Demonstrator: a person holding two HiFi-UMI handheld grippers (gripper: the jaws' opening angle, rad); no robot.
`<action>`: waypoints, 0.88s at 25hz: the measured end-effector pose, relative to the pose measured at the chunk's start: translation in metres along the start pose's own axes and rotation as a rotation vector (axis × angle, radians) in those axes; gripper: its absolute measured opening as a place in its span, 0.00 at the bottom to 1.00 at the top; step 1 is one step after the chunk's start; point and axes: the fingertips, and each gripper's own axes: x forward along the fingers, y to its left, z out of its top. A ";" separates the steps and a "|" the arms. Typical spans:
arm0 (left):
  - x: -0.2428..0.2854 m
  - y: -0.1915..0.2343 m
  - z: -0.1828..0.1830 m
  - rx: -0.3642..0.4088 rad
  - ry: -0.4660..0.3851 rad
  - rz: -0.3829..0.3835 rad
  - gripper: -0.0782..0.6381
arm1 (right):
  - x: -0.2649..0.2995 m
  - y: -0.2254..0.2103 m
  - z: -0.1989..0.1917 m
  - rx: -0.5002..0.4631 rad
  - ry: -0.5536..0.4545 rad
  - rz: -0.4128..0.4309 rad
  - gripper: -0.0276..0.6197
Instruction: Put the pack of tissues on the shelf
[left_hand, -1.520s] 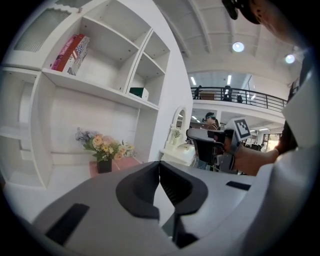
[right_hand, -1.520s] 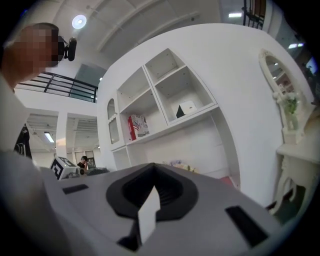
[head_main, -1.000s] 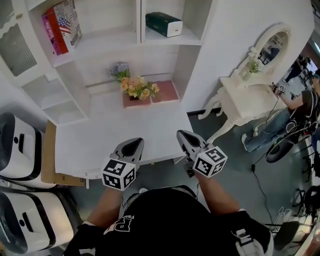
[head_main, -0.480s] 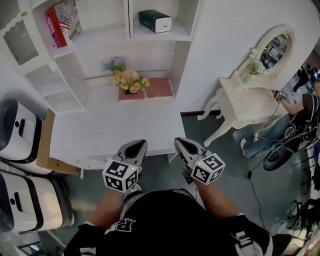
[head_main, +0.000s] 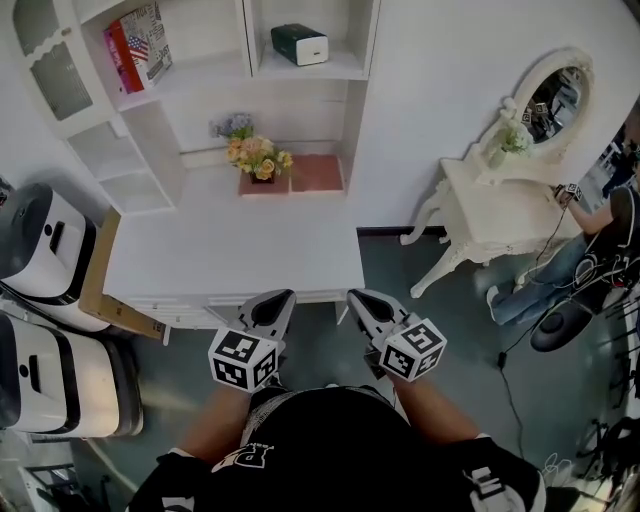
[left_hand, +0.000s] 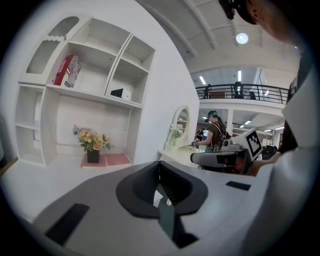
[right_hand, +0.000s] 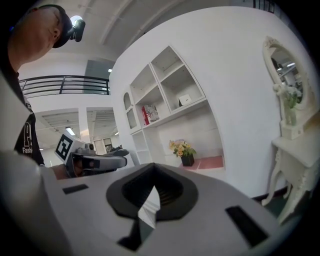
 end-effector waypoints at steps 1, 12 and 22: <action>-0.001 -0.004 -0.002 -0.003 0.001 0.007 0.13 | -0.004 0.000 -0.003 -0.005 0.008 0.006 0.05; -0.005 -0.012 -0.013 -0.022 0.006 0.031 0.13 | -0.014 0.003 -0.013 -0.045 0.038 0.017 0.05; -0.023 0.019 -0.001 0.000 0.019 0.013 0.13 | 0.016 0.022 -0.002 -0.060 0.021 -0.023 0.05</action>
